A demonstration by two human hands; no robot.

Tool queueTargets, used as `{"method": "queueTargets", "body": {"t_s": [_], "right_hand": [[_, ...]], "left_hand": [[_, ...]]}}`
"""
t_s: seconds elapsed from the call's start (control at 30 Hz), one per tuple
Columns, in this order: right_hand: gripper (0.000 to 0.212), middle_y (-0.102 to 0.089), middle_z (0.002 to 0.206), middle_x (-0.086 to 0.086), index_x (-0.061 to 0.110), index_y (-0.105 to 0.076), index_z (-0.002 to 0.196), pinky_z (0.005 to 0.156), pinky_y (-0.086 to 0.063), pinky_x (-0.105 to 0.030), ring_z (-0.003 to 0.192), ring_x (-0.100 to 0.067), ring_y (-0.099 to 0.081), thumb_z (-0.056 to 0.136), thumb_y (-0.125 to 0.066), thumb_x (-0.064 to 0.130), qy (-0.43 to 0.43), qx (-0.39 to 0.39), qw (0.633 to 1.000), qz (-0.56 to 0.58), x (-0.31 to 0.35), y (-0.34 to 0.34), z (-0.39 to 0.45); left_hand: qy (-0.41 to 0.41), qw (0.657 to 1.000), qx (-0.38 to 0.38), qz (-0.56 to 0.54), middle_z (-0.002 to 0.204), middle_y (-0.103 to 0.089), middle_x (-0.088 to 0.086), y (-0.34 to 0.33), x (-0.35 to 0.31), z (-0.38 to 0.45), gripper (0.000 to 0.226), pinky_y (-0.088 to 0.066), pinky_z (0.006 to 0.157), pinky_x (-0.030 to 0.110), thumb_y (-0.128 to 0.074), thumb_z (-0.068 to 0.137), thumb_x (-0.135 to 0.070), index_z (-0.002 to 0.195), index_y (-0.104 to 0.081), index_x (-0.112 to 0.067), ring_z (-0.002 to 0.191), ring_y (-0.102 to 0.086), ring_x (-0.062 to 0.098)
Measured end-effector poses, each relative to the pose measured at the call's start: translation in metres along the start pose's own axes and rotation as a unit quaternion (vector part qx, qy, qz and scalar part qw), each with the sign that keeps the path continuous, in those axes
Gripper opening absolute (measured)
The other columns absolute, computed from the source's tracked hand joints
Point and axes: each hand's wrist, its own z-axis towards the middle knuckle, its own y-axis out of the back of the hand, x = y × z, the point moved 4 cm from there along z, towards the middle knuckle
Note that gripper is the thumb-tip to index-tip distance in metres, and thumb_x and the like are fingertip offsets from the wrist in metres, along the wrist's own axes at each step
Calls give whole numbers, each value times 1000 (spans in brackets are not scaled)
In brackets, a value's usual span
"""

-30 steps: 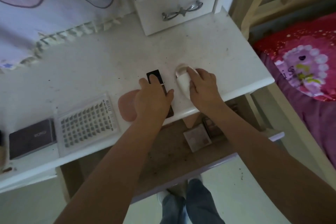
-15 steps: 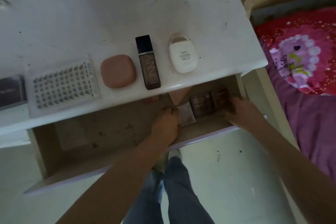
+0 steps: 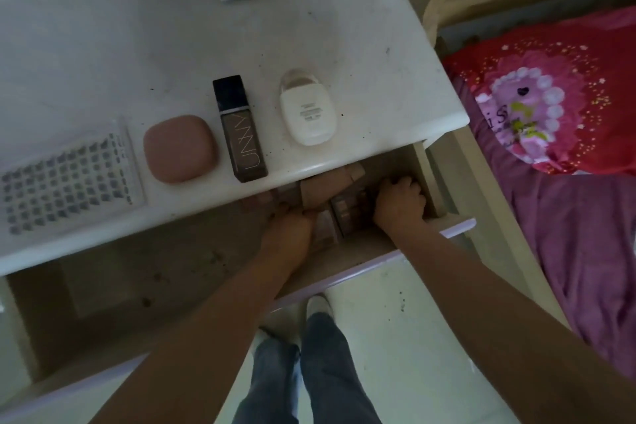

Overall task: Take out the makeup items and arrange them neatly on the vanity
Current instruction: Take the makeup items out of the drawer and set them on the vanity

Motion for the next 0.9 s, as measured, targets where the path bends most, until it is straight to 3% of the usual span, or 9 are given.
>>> {"method": "queueTargets", "body": {"t_s": [0.13,0.37,0.53,0.6,0.67,0.73,0.8,0.9], "right_hand": [[45,-42,132,-25,5,-34,132,99,-34,-43,122,-39,-39,94,-41,28,13,-5,997,-69,4,-3,-2],[73,-24,139,-28,7,-15,143,97,-43,-45,117,-40,-45,85,-59,18,39,40,998,33,6,-4,-3],[84,-30,135,-23,11,-18,141,99,-40,-44,121,-39,-38,75,-70,21,63,20,993,94,6,13,-18],[79,-38,129,-19,11,-28,135,95,-42,-39,116,-35,-43,71,-73,19,85,-4,988,130,1,26,-31],[67,-47,121,-15,10,-43,126,91,-43,-33,109,-29,-49,67,-75,18,94,-52,984,145,-9,41,-46],[56,-55,113,-12,11,-53,116,83,-44,-26,100,-24,-54,65,-77,16,101,-81,977,171,-22,56,-58],[51,-59,106,-10,12,-58,109,73,-41,-17,92,-19,-54,62,-77,12,122,-105,967,198,-35,75,-66],[57,-57,108,-11,7,-59,112,76,-37,-19,95,-19,-51,59,-80,6,177,-169,952,182,-45,114,-67]], "left_hand": [[-16,999,40,-27,139,-44,11,1,4,-14,40,-30,109,32,-36,98,-15,138,-39,-14,127,-42,24],[-49,994,-32,-89,128,-55,8,18,9,-39,35,-32,101,24,-43,95,-18,130,-49,-15,118,-50,21],[-87,984,-117,-102,102,-65,14,44,11,-65,26,-38,76,26,-56,89,-12,113,-63,-6,95,-60,29],[-93,978,-154,-102,82,-68,11,54,11,-74,22,-41,61,25,-61,79,-14,97,-69,-4,74,-65,29],[-113,966,-201,-115,74,-68,7,69,6,-85,26,-43,55,22,-60,73,-23,89,-69,-5,64,-66,24],[-131,953,-234,-141,76,-69,7,85,-2,-95,29,-46,57,22,-59,73,-27,90,-69,-5,66,-67,23],[-122,939,-250,-202,87,-70,8,106,-12,-102,34,-50,66,26,-58,79,-29,103,-67,-5,77,-67,24],[-59,910,-259,-319,101,-65,3,141,-27,-101,45,-49,80,26,-62,86,-19,129,-50,-12,91,-62,17]]}}
